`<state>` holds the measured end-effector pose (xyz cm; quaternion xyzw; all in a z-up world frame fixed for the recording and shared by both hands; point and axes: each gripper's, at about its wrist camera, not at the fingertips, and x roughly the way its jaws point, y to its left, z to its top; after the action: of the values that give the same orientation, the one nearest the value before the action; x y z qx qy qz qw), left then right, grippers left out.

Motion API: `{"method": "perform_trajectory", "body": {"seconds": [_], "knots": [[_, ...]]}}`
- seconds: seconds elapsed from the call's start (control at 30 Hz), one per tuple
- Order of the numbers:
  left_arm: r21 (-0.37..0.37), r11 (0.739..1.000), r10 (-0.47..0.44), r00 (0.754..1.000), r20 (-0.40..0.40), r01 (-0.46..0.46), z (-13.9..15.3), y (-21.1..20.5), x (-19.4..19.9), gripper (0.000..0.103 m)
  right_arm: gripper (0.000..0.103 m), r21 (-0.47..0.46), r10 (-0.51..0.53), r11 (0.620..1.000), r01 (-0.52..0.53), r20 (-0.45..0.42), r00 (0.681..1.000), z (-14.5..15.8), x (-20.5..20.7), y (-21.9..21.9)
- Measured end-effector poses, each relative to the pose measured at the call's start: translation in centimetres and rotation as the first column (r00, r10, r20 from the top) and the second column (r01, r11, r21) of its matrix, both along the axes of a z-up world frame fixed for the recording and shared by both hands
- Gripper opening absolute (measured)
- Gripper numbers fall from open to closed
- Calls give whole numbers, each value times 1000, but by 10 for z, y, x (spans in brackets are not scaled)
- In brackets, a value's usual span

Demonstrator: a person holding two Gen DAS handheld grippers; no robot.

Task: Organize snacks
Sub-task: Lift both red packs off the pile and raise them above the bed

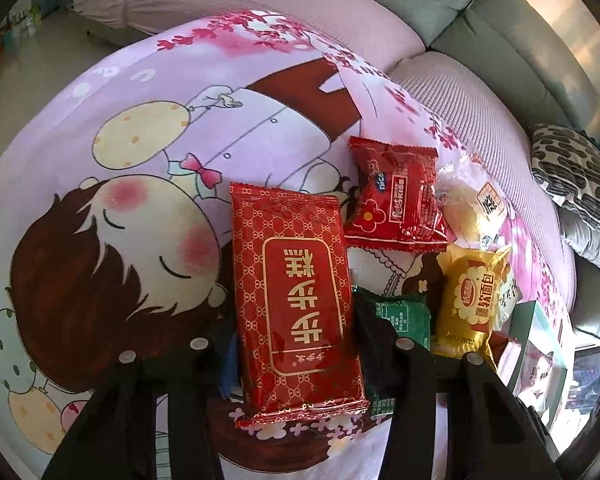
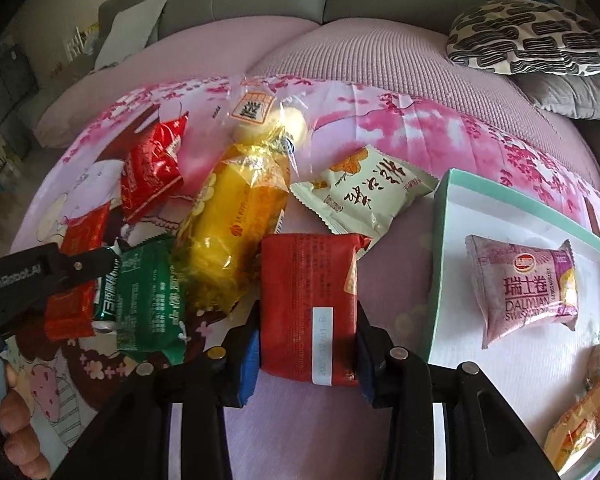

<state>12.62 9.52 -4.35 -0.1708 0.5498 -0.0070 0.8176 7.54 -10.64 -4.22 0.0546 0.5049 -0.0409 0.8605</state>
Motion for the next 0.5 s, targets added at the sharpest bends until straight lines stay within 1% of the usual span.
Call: {"method": "perform_trajectory", "body": {"seconds": [0.3, 0.5], "knots": [[-11, 1000, 11, 999, 44, -10, 17, 2, -6, 50, 42, 34, -5, 999, 4, 55, 998, 19, -19, -3], [-64, 998, 26, 997, 71, -21, 31, 8, -9, 50, 42, 49, -21, 999, 17, 101, 995, 38, -33, -8]]}}
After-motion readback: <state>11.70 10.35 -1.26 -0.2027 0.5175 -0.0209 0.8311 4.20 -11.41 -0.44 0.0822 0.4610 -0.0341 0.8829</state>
